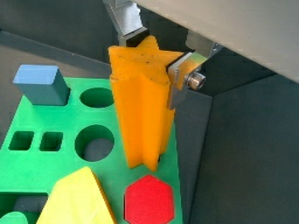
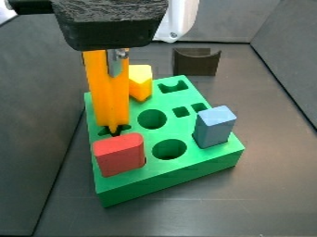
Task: Pick up the star object. Move up. Place the star object on the fixture. Regrasp the star object. Move to above the board. Insert the star object.
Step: Insert the star object.
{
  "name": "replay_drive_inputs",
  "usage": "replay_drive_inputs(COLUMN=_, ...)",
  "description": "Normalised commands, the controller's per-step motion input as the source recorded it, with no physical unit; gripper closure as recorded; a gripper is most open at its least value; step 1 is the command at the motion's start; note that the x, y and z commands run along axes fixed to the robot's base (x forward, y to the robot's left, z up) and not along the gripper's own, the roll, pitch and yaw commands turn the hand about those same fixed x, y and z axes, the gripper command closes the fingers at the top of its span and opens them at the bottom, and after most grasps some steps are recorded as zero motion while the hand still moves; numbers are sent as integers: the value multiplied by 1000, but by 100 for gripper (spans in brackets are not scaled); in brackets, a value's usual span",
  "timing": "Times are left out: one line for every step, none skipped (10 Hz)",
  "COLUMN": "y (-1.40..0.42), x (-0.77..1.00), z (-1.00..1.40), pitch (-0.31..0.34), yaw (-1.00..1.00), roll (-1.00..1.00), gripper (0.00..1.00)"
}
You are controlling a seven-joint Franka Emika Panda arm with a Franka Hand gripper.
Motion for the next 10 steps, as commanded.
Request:
replay_drive_inputs(y=-320, x=0, z=-509, pitch=0, yaw=-406, roll=-7, gripper=100)
replay_drive_inputs(y=-354, x=91, z=-380, pitch=-3, yaw=-371, roll=-99, gripper=100)
replay_drive_inputs(y=-303, x=137, z=-346, pitch=-20, yaw=-289, roll=-106, gripper=100)
replay_drive_inputs(y=-263, x=117, z=-357, pitch=-20, yaw=-306, roll=-117, gripper=100)
replay_drive_inputs(y=-171, x=311, z=-474, pitch=-9, yaw=-214, roll=-10, gripper=100)
replay_drive_inputs(y=0, x=283, z=-597, pitch=0, yaw=77, roll=0, gripper=100)
replay_drive_inputs(y=0, x=286, z=-577, pitch=3, yaw=351, roll=-17, gripper=100)
replay_drive_inputs(y=-3, x=169, z=-500, pitch=10, yaw=337, roll=-21, gripper=100)
replay_drive_inputs(y=-106, x=186, z=-394, pitch=23, yaw=271, roll=-24, gripper=100)
replay_drive_inputs(y=-60, x=0, z=-237, pitch=9, yaw=66, roll=-10, gripper=100)
